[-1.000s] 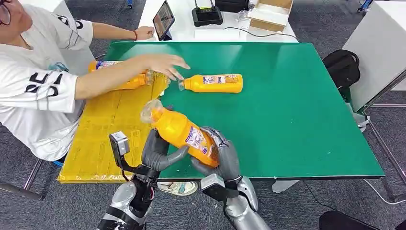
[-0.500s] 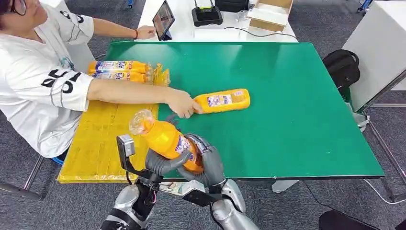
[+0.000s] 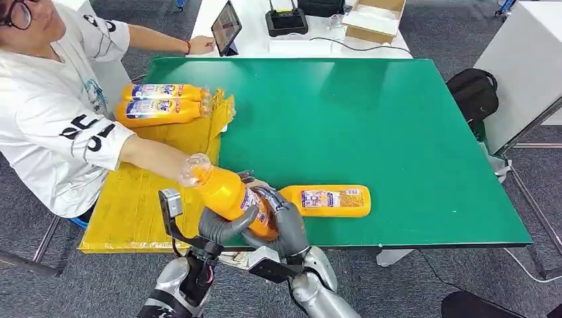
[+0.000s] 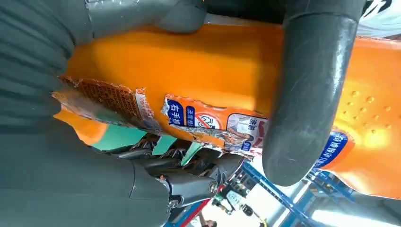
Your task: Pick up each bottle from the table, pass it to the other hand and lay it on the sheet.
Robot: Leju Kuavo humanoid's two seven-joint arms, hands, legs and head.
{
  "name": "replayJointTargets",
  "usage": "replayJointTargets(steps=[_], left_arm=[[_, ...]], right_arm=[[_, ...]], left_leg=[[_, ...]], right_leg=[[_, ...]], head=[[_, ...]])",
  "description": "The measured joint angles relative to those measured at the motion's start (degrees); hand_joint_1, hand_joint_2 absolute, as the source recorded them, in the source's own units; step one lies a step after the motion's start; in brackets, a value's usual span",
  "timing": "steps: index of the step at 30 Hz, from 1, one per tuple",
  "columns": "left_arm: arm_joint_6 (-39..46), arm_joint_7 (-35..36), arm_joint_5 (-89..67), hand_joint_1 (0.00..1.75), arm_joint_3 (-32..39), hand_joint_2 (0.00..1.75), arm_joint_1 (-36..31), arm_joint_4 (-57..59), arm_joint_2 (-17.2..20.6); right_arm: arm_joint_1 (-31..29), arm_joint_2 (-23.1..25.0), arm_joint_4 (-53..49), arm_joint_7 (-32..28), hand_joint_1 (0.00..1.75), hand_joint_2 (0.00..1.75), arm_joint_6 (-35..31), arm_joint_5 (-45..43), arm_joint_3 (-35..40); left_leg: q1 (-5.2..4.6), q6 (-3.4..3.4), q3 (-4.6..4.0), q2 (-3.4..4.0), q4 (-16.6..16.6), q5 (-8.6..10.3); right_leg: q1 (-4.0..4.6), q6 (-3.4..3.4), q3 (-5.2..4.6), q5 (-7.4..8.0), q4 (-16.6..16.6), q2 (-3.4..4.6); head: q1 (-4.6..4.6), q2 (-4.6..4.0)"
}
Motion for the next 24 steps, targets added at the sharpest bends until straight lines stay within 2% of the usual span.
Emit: replayJointTargets(steps=[14,15,16,17,24], left_arm=[[0.0,0.0,0.1,1.75,0.5,1.75,0.0,0.0,0.0],[0.0,-0.1,0.1,1.75,0.5,1.75,0.0,0.0,0.0],[0.0,-0.2,0.1,1.75,0.5,1.75,0.1,0.0,0.0],[0.0,-0.3,0.1,1.75,0.5,1.75,0.1,0.0,0.0],[0.6,-0.9,-0.6,1.75,0.5,1.75,-0.6,-0.1,0.0]], right_arm=[[-0.1,0.3,0.8,0.0,1.75,1.75,0.1,-0.1,0.3],[-0.2,0.3,0.8,0.0,1.62,1.75,0.2,-0.1,0.3],[-0.2,0.3,0.8,0.0,0.44,1.75,0.2,-0.1,0.3],[-0.2,0.3,0.8,0.0,0.0,1.75,0.2,-0.1,0.3],[0.2,0.4,1.6,0.2,0.0,1.75,1.0,0.0,1.3]], left_leg=[[0.0,0.0,0.0,0.0,0.0,0.0],[0.0,0.0,0.0,0.0,0.0,0.0],[0.0,0.0,0.0,0.0,0.0,0.0],[0.0,0.0,0.0,0.0,0.0,0.0],[0.0,0.0,-0.01,0.0,0.0,0.0]], right_leg=[[0.0,0.0,-0.01,0.0,0.0,0.0],[0.0,0.0,-0.01,0.0,0.0,0.0],[0.0,0.0,-0.01,0.0,0.0,0.0],[0.0,0.0,-0.01,0.0,0.0,0.0],[0.0,0.0,-0.01,0.0,0.0,0.0]], head=[[0.0,0.0],[0.0,0.0],[0.02,0.0],[0.0,0.0],[-0.02,0.0]])
